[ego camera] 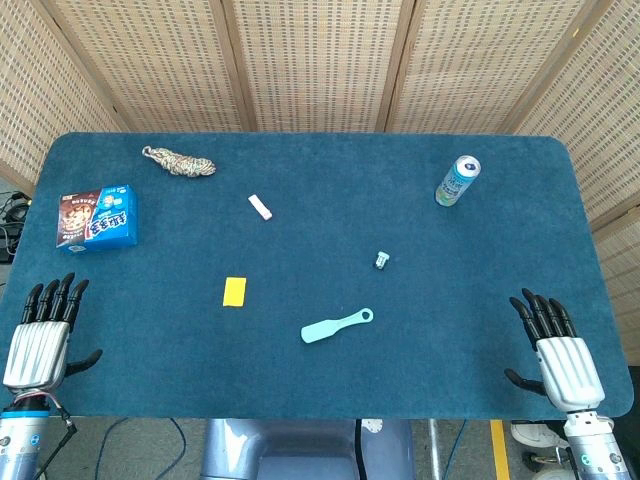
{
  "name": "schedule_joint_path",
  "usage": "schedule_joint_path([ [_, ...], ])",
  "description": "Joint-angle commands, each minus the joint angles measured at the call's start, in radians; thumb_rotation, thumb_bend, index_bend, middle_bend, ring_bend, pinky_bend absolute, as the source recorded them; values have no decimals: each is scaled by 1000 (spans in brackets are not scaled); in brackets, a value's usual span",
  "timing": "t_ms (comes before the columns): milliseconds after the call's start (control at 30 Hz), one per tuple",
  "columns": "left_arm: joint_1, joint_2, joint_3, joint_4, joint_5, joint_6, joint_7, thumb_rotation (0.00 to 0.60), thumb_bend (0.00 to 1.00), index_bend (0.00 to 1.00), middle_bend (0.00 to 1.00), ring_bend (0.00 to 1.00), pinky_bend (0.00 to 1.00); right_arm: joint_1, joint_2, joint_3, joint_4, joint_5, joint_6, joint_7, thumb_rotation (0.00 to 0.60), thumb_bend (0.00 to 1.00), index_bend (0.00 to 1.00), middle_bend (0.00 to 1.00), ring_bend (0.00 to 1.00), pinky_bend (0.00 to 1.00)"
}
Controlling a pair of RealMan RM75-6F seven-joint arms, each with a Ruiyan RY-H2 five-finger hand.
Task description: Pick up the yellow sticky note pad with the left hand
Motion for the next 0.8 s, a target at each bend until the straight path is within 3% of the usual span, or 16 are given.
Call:
schedule_joint_path([
  [33,0,0,0,-1,0,1,0,600,0,0,0,0,0,0,1,-1,0,-2,1,3,600,0,0,0,0,0],
  [800,-9,-3,-9,5,-16,-16,-18,600,0,0,0,0,0,6,3,1,-1,16,-22,3,600,0,0,0,0,0],
])
